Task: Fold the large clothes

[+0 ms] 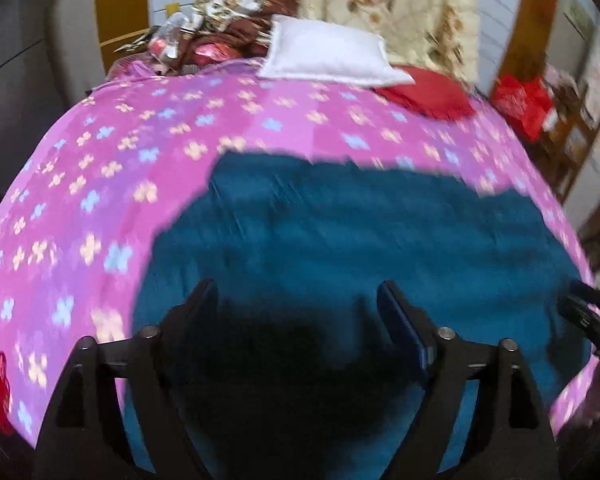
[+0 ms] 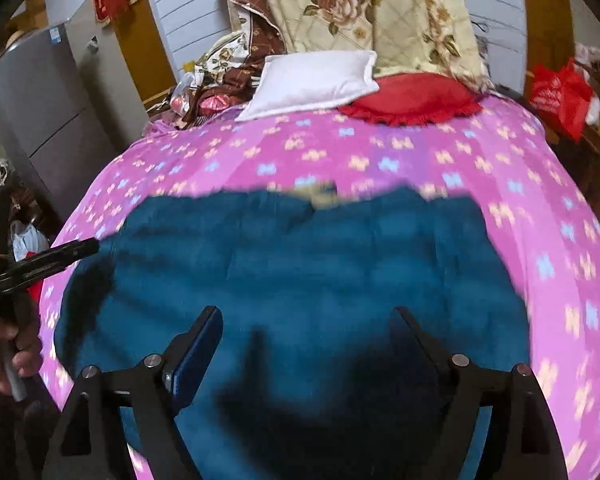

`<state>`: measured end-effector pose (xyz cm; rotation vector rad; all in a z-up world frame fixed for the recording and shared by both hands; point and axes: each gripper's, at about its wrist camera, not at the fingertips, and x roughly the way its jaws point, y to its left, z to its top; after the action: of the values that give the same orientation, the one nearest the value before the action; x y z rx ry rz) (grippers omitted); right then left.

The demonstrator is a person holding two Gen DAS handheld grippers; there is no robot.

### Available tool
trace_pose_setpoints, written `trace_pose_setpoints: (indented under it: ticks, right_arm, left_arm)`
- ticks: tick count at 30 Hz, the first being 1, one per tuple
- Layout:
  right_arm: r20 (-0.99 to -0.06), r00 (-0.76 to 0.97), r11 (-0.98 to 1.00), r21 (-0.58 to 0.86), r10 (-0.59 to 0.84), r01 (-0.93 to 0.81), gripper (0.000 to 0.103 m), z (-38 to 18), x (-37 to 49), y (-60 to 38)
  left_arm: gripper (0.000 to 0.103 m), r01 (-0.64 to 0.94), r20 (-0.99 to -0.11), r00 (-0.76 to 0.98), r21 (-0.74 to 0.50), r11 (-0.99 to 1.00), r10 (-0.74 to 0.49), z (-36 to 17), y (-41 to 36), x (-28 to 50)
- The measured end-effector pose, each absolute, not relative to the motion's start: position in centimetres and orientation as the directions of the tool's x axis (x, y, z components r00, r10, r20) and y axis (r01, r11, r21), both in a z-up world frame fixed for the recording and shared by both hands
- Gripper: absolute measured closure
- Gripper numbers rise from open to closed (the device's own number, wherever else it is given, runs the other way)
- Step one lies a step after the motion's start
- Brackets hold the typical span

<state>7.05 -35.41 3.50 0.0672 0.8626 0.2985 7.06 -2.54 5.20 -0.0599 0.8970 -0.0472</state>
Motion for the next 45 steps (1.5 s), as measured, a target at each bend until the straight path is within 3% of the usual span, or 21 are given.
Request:
trace_pose_setpoints:
  ticks: [3, 7, 9, 10, 11, 14, 16, 26, 36, 45]
  right_arm:
    - [-0.762, 0.588, 0.963, 0.201, 0.270, -0.181, 0.020, 1.9, 6.1, -36.0]
    - [-0.631, 0.699, 0.942, 0.243, 0.336, -0.233, 0.020, 5.0, 0.8, -35.9]
    - [-0.592, 0.732, 0.941, 0.227, 0.337, -0.249, 0.007, 5.0, -1.3, -35.1]
    - [-0.586, 0.744, 0.947, 0.198, 0.322, -0.254, 0.006, 4.4, -1.9, -34.4]
    - [-0.589, 0.749, 0.953, 0.171, 0.303, -0.251, 0.006, 3.7, -1.9, -33.7]
    - [-0.670, 0.683, 0.956, 0.187, 0.291, -0.225, 0.005, -0.4, 0.0, -32.6]
    - [-0.648, 0.706, 0.958, 0.184, 0.286, -0.219, 0.000, -1.4, -0.1, -32.6]
    - [-0.592, 0.762, 0.964, 0.210, 0.261, -0.166, 0.000, -1.9, -0.4, -32.6]
    - [-0.626, 0.754, 0.980, 0.105, 0.199, -0.172, 0.000, -1.8, -0.5, -31.5]
    - [-0.633, 0.755, 0.984, 0.146, 0.171, -0.100, 0.000, 6.4, -9.8, -33.8]
  left_arm:
    - [0.021, 0.021, -0.804, 0.594, 0.011, 1.000, -0.004, 3.3, -4.7, 5.3]
    - [0.021, 0.054, -0.773, 0.633, 0.005, 0.999, -0.030, 2.8, -6.1, 1.5]
    - [0.020, 0.047, -0.753, 0.658, 0.029, 0.998, -0.009, 1.9, -6.8, 0.1]
    - [0.020, 0.035, -0.748, 0.663, 0.030, 0.999, -0.001, 1.4, -6.9, 0.0]
    - [0.018, 0.022, -0.747, 0.664, 0.023, 0.999, 0.002, 1.0, -6.9, 0.0]
    - [0.000, -0.034, -0.738, 0.674, 0.021, 0.999, 0.038, 0.1, -6.5, 0.3]
    - [0.000, -0.036, -0.729, 0.684, -0.030, 0.999, 0.003, -0.4, -5.8, 0.2]
    - [0.000, -0.001, -0.701, 0.706, -0.151, 0.989, -0.106, -0.9, -4.4, 0.2]
    - [0.000, -0.015, -0.728, 0.685, -0.060, 0.998, -0.033, -0.1, -5.3, -0.3]
    - [0.000, 0.085, -0.770, 0.633, -0.042, 0.996, -0.086, 6.0, -9.6, -8.3]
